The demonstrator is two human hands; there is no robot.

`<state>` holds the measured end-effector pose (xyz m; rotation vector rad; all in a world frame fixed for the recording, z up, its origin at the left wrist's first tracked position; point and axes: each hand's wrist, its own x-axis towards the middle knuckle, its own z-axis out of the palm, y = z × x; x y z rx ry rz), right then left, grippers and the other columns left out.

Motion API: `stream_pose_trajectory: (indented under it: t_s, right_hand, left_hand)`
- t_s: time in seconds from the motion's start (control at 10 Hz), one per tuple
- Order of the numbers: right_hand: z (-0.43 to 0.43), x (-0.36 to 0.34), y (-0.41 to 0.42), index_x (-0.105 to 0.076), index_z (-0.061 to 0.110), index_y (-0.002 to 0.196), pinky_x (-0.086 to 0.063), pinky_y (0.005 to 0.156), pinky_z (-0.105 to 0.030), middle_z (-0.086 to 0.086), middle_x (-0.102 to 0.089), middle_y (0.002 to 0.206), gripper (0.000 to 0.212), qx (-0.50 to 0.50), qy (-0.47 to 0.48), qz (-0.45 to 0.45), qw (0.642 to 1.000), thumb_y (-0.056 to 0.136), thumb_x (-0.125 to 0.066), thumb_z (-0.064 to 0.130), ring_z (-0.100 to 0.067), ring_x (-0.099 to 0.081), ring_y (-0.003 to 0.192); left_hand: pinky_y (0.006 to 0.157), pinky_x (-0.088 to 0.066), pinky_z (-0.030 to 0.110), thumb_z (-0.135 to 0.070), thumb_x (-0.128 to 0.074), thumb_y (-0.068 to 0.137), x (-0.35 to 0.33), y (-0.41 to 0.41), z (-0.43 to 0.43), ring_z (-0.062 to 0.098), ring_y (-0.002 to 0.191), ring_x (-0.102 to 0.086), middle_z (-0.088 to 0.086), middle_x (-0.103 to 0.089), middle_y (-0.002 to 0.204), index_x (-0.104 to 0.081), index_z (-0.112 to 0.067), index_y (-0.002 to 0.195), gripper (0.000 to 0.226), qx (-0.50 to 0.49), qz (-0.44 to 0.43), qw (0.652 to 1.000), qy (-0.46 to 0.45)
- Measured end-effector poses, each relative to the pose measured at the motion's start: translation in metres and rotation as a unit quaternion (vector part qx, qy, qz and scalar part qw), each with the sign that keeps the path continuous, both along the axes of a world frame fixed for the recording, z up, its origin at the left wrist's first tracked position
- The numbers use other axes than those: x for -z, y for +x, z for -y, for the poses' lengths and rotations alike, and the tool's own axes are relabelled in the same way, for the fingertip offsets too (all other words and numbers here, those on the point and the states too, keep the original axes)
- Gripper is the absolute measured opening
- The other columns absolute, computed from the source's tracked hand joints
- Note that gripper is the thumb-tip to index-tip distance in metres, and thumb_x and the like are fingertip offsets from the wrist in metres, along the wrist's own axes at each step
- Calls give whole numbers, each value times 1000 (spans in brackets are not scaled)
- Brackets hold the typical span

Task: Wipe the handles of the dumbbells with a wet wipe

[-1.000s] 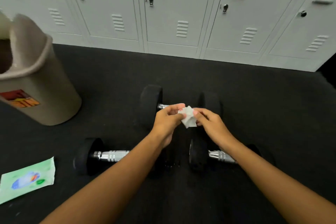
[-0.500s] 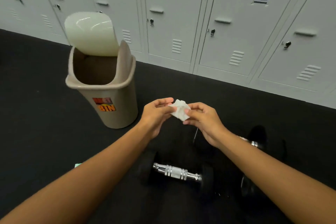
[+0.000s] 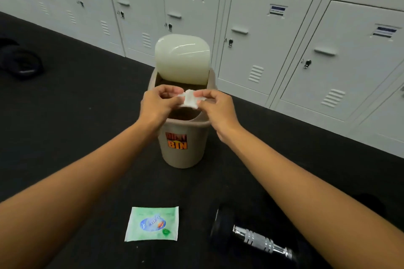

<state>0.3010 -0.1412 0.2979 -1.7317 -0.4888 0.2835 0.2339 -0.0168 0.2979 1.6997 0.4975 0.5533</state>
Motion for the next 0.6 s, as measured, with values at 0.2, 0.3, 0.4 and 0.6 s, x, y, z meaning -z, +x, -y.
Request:
stream_pose_trajectory:
  t_s: [0.2,0.3,0.4,0.6]
  right_hand:
    - [-48,17,15,-53,12,127,-36,94,-25,-9,-49,132,35,-11,-116,19,993,93,-46,4,-23,-45,120]
    - [-55,30,22,-46,11,133,-31,108,-34,-10,-45,138,42,-24,-171,21,985,92,-44,-1,-26,-40,127]
    - [-54,33,25,-44,11,134,-30,108,-34,-8,-45,139,45,-30,-165,9,986,91,-43,-3,-23,-39,130]
    - [-47,39,18,-44,11,134,-30,108,-33,-8,-45,140,45,-42,-123,32,991,92,-41,-5,-20,-38,132]
  left_hand:
    - [91,-47,26,-13,-61,87,22,23,-28,8,94,-57,1,-65,102,-65,-13,105,19,-43,-61,994,84]
    - [89,-34,19,-12,-54,91,34,30,-26,12,110,-51,5,-61,121,-59,-9,119,29,-38,-96,986,130]
    - [88,-32,18,-9,-48,94,38,34,-23,17,118,-49,9,-57,128,-55,-7,124,31,-27,-113,983,140]
    - [92,-34,22,-7,-44,95,44,30,-20,17,121,-47,8,-54,131,-54,-10,126,32,-61,-102,980,158]
